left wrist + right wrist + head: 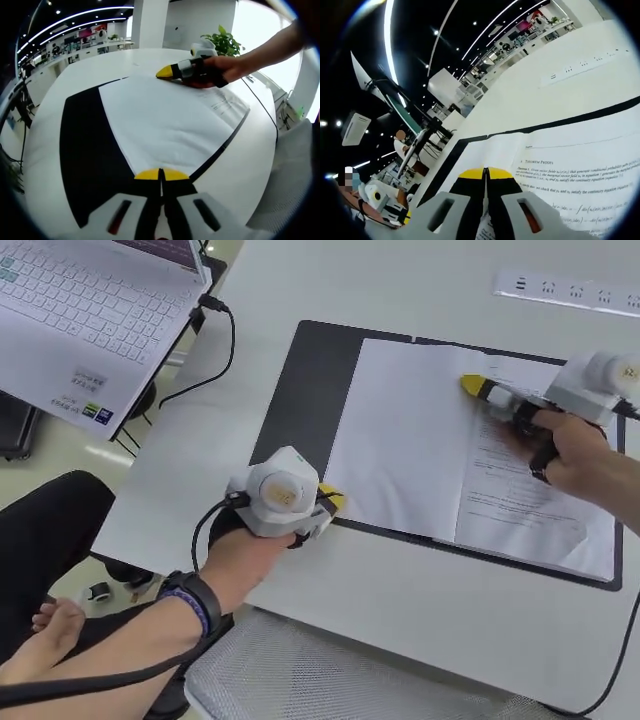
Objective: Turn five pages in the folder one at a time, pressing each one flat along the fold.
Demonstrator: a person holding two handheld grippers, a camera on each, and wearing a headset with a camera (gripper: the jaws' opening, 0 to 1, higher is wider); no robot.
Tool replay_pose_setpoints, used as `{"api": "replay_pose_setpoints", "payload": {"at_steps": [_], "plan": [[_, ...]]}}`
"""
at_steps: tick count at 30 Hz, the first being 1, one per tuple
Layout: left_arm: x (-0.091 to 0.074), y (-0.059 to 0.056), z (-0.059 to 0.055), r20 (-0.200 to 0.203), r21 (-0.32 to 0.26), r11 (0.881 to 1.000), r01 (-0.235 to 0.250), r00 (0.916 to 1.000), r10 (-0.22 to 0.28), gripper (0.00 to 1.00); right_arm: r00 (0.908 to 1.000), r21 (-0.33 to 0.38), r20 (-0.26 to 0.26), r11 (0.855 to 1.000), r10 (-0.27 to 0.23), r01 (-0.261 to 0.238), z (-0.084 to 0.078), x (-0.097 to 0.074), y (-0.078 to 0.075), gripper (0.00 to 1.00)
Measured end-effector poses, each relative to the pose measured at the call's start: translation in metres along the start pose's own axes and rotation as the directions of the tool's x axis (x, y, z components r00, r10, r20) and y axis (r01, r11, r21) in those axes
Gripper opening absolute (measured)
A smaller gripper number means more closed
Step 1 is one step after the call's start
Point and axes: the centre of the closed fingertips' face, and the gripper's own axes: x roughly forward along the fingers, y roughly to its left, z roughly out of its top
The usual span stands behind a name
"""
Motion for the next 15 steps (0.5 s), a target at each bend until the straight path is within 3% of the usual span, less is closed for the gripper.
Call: {"api": "replay_pose_setpoints", "payload": {"at_steps": [5,9,11,15], "plan": [[0.001,0.000,0.000,0.000,0.003,1.000,0.002,1.0000,-0.002,0.00,0.9998,-0.009,-0.009,1.000,0.019,-0.019,-0.011,-0.010,0.001,0.00],[0.001,0.000,0.000,-0.001,0.007,1.000,0.001,1.0000,-0.001,0.00,0.9989,-0.017,-0.020,0.999,0.043,-0.044,-0.024,-0.020,0.014,0.00],[0.001,0.000,0.000,0.001,0.004,1.000,0.001,1.0000,-0.001,0.00,0.9977,-0.013,-0.028,0.998,0.062,-0.062,-0.022,-0.020,0.010,0.00],[0.001,0.000,0.000,-0.001,0.006,1.000,0.002,1.0000,-0.002,0.00,0.9958,-0.009,-0.036,0.996,0.084,-0.084,-0.036,-0.031,0.023,0.00]]}}
